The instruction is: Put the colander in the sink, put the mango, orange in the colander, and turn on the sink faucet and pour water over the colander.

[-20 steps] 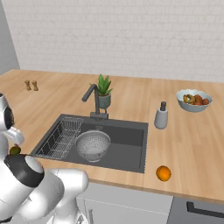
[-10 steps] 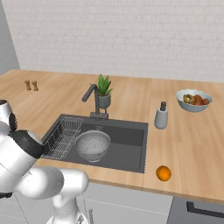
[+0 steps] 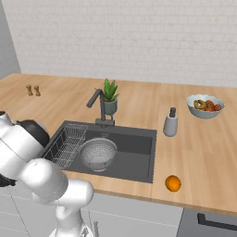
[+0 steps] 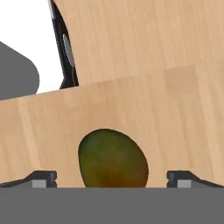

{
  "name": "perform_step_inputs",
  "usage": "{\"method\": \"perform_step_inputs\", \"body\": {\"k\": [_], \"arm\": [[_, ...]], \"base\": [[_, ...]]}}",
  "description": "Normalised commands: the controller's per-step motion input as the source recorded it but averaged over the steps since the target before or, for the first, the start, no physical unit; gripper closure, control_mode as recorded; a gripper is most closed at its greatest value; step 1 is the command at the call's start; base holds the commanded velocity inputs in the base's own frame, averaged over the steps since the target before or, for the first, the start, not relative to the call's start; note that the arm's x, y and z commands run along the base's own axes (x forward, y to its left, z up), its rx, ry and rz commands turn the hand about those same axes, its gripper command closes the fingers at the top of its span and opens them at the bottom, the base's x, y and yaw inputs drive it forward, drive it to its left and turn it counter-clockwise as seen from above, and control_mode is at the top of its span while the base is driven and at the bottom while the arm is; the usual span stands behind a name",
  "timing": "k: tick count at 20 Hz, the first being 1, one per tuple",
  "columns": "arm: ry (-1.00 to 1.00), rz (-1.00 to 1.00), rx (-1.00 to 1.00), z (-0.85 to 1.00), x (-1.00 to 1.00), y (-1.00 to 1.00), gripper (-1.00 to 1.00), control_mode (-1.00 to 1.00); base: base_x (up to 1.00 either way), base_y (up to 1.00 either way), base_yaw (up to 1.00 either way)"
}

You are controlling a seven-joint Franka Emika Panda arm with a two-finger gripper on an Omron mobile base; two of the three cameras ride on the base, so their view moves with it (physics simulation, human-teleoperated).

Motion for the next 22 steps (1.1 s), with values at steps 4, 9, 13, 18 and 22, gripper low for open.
{"method": "perform_step_inputs", "body": {"k": [4, 9, 13, 18, 22], "arm": [[-0.01, 0.0, -0.04, -0.4, 0.0, 0.0, -1.0, -1.0], [-0.05, 0.01, -0.01, -0.41, 0.0, 0.0, -1.0, -1.0], [-0.06, 0.02, -0.02, -0.46, 0.0, 0.01, -1.0, -1.0], [-0.06, 0.01, 0.0, -0.46, 0.0, 0.0, 1.0, -1.0], [-0.13, 0.0, 0.01, 0.03, -0.18, -0.08, 1.0, -1.0]], "base": [[0.0, 0.0, 0.0], [0.0, 0.0, 0.0], [0.0, 0.0, 0.0], [0.0, 0.0, 0.0], [0.0, 0.0, 0.0]]}}
